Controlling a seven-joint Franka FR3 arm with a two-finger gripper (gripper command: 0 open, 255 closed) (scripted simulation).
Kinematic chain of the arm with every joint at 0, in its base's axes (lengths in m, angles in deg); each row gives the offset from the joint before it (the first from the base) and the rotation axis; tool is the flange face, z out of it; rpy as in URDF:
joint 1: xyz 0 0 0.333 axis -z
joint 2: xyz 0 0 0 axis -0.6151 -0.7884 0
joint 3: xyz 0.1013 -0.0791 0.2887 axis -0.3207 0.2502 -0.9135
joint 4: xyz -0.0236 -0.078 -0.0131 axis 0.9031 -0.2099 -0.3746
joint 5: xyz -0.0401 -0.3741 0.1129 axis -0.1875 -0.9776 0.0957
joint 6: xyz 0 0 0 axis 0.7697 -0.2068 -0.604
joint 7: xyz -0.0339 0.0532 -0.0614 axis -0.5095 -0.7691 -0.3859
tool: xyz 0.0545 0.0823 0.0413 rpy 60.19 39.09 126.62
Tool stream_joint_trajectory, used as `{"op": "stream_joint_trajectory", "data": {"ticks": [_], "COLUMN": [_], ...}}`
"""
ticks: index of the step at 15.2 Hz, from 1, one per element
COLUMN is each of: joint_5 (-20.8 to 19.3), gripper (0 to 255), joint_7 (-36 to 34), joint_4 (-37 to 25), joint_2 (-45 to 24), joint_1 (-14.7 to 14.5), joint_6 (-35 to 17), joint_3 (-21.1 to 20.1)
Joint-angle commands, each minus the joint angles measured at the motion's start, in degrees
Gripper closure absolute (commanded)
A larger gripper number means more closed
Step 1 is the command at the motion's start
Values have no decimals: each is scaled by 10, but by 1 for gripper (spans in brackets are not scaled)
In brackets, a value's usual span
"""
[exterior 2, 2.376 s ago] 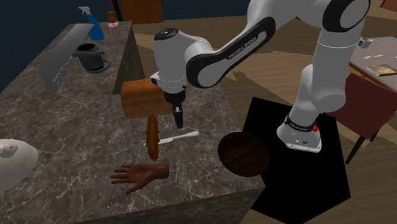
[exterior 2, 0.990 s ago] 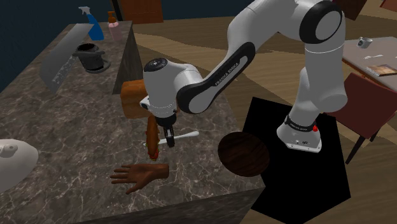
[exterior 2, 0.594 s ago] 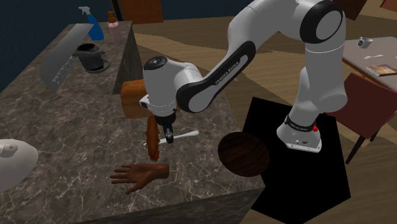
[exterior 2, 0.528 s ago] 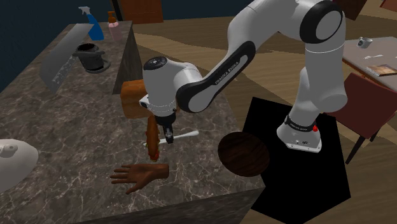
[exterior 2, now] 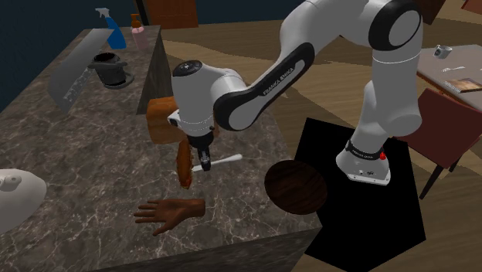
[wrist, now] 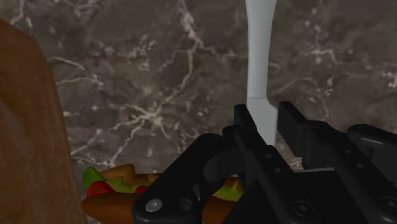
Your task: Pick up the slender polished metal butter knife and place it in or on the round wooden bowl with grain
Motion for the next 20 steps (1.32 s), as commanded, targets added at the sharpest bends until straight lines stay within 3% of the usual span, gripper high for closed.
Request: {"op": "stream_joint_trajectory", "data": {"ticks": [1, 17, 20], "joint_5": [3, 18, 39], "gripper": [255, 255, 255], "joint_7": [2, 9, 2], "joint_4": [-9, -84, 0], "joint_2": [6, 42, 106], "joint_1": [1, 3, 5], "joint_6": [14, 124, 100], "joint_3": [-1, -8, -18]}}
